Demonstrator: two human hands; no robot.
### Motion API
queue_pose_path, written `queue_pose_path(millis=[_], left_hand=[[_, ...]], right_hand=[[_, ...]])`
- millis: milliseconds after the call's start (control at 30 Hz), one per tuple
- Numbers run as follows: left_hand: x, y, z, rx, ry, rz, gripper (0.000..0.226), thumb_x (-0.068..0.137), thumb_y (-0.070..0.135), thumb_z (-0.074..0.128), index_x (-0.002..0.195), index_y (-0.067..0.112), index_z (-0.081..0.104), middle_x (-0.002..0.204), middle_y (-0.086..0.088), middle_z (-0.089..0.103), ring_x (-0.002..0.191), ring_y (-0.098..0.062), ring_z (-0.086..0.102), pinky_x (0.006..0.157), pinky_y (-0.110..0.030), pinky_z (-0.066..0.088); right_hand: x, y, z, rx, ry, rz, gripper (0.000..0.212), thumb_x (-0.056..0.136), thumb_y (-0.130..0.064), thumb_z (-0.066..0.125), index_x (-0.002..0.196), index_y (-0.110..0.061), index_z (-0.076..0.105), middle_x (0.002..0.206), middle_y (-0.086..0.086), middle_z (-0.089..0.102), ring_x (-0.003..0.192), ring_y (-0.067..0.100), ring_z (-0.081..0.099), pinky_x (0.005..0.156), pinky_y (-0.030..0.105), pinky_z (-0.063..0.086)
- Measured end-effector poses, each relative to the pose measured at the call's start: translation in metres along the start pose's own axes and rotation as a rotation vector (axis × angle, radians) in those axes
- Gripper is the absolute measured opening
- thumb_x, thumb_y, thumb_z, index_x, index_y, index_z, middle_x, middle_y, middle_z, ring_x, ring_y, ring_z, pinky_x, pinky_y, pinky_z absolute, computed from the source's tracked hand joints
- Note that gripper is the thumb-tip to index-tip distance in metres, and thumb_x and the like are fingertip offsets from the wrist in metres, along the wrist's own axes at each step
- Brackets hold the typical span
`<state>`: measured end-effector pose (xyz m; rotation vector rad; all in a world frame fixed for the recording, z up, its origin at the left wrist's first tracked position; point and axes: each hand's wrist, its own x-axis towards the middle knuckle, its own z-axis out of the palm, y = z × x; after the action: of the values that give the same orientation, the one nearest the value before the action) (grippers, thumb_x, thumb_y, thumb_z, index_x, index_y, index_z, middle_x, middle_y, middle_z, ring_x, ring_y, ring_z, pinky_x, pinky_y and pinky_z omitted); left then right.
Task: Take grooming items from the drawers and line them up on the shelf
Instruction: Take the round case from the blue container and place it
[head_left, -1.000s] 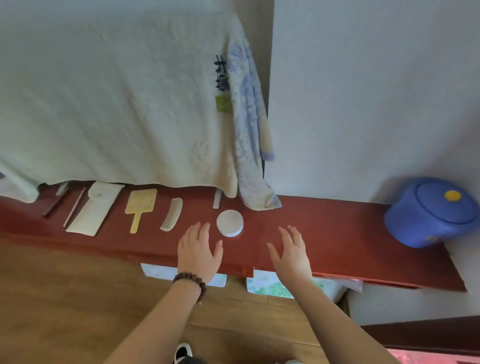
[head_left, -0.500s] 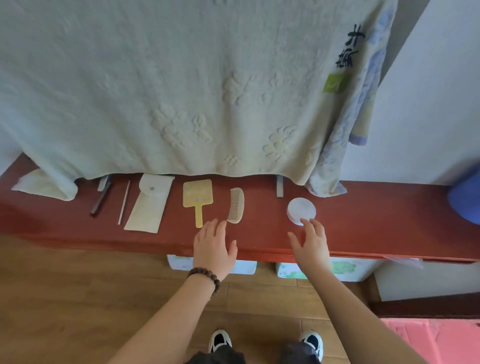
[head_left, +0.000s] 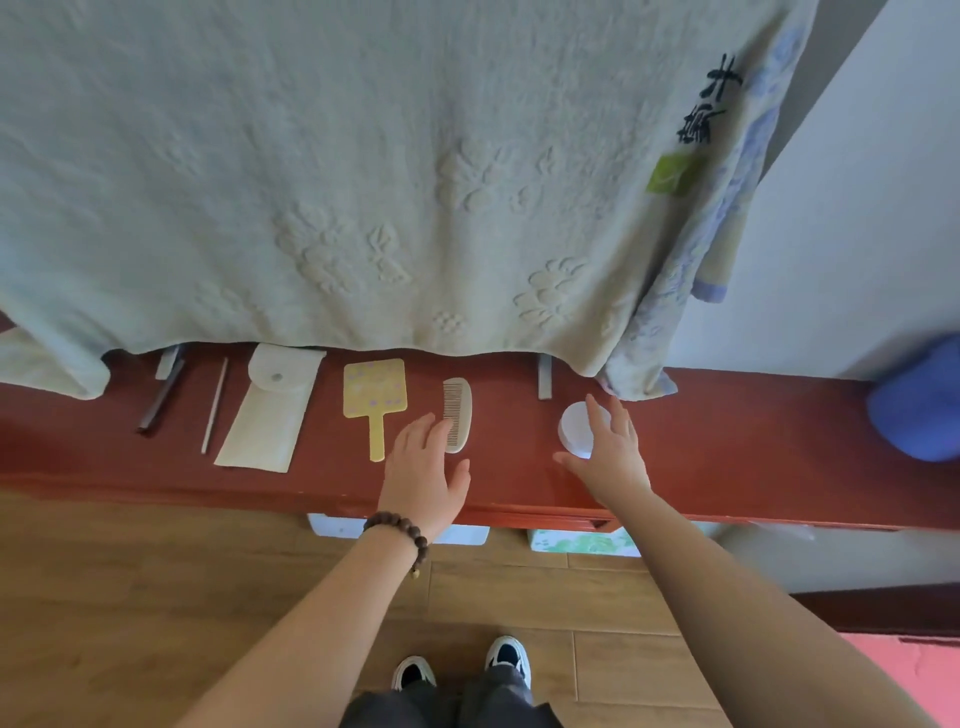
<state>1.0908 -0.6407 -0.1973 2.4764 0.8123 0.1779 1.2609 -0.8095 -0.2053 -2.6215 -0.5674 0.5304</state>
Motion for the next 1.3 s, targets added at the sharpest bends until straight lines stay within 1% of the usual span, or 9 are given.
queue_pose_path(millis=[233,333,433,533,667,833,967,1067,1300], left_hand=[[0.009,0.006,-0.010,-0.128,-0.061,0.024,0.048,0.091,0.026,0.056,0.137,0.015,0.044,0.144,0.000,0.041,0.136,-0.017,0.032,0.105,-0.026,0.033],[0.016,0.007,-0.014,-0.187,-0.084,0.030,0.050,0.090,0.030,0.058,0.137,0.020,0.043,0.141,0.003,0.043,0.133,-0.016,0.037,0.106,-0.028,0.036],[0.020,0.020,-0.021,-0.276,-0.108,0.062,0.059,0.085,0.037,0.064,0.138,0.026,0.039,0.142,0.005,0.041,0.133,-0.013,0.038,0.108,-0.036,0.038],[0.022,0.040,-0.031,-0.427,-0.205,0.075,0.084,0.076,0.040,0.075,0.145,0.029,0.028,0.149,0.007,0.029,0.136,-0.008,0.031,0.112,-0.033,0.031],[0.023,0.061,-0.049,-0.797,-0.286,0.062,0.093,0.068,0.023,0.085,0.143,0.033,0.030,0.140,0.014,0.040,0.124,-0.005,0.049,0.101,-0.029,0.044],[0.024,0.072,-0.067,-0.911,-0.274,0.115,0.068,0.066,0.011,0.085,0.121,0.034,0.051,0.111,0.016,0.062,0.099,-0.006,0.066,0.081,-0.025,0.055],[0.023,0.072,-0.071,-0.885,-0.280,0.133,0.066,0.064,0.017,0.086,0.115,0.041,0.053,0.104,0.024,0.064,0.096,-0.007,0.066,0.084,-0.031,0.055],[0.023,0.069,-0.075,-0.857,-0.301,0.149,0.065,0.066,0.020,0.086,0.119,0.040,0.054,0.108,0.017,0.064,0.096,-0.007,0.065,0.087,-0.031,0.053],[0.025,0.055,-0.097,-0.938,-0.616,0.109,0.055,0.069,0.023,0.080,0.120,0.033,0.061,0.109,-0.002,0.067,0.101,-0.020,0.065,0.087,-0.035,0.054]], right_hand=[[0.014,-0.001,-0.005,-0.143,-0.006,-0.012,0.078,0.088,-0.038,0.060,0.150,-0.016,0.019,0.151,0.003,0.027,0.134,0.028,0.025,0.100,0.040,0.039],[0.014,-0.006,-0.010,-0.111,-0.025,0.012,0.076,0.085,-0.040,0.063,0.148,-0.016,0.027,0.146,0.006,0.033,0.131,0.029,0.029,0.099,0.040,0.040],[0.008,-0.023,-0.024,0.181,-0.042,0.030,0.073,0.081,-0.040,0.069,0.143,-0.018,0.036,0.140,0.006,0.043,0.125,0.025,0.042,0.096,0.037,0.040],[-0.010,-0.051,-0.043,0.684,-0.164,0.019,0.060,0.083,-0.037,0.069,0.136,-0.020,0.046,0.120,0.002,0.059,0.106,0.018,0.059,0.088,0.031,0.047],[-0.030,-0.074,-0.062,1.019,-0.368,-0.102,0.057,0.079,-0.036,0.069,0.130,-0.018,0.054,0.115,0.015,0.066,0.104,0.029,0.066,0.094,0.042,0.052],[-0.038,-0.083,-0.080,1.002,-0.415,-0.173,0.049,0.080,-0.035,0.067,0.123,-0.014,0.059,0.111,0.014,0.069,0.102,0.029,0.067,0.087,0.040,0.056],[-0.040,-0.085,-0.086,0.992,-0.427,-0.169,0.048,0.078,-0.034,0.065,0.120,-0.012,0.059,0.104,0.012,0.070,0.092,0.027,0.069,0.076,0.033,0.056],[-0.039,-0.085,-0.091,0.965,-0.457,-0.171,0.040,0.079,-0.034,0.061,0.115,-0.015,0.063,0.099,0.006,0.072,0.089,0.021,0.068,0.078,0.033,0.055],[-0.027,-0.076,-0.110,0.720,-0.564,-0.077,0.038,0.092,-0.040,0.052,0.104,-0.006,0.064,0.092,0.016,0.057,0.078,0.024,0.057,0.072,0.031,0.051]])
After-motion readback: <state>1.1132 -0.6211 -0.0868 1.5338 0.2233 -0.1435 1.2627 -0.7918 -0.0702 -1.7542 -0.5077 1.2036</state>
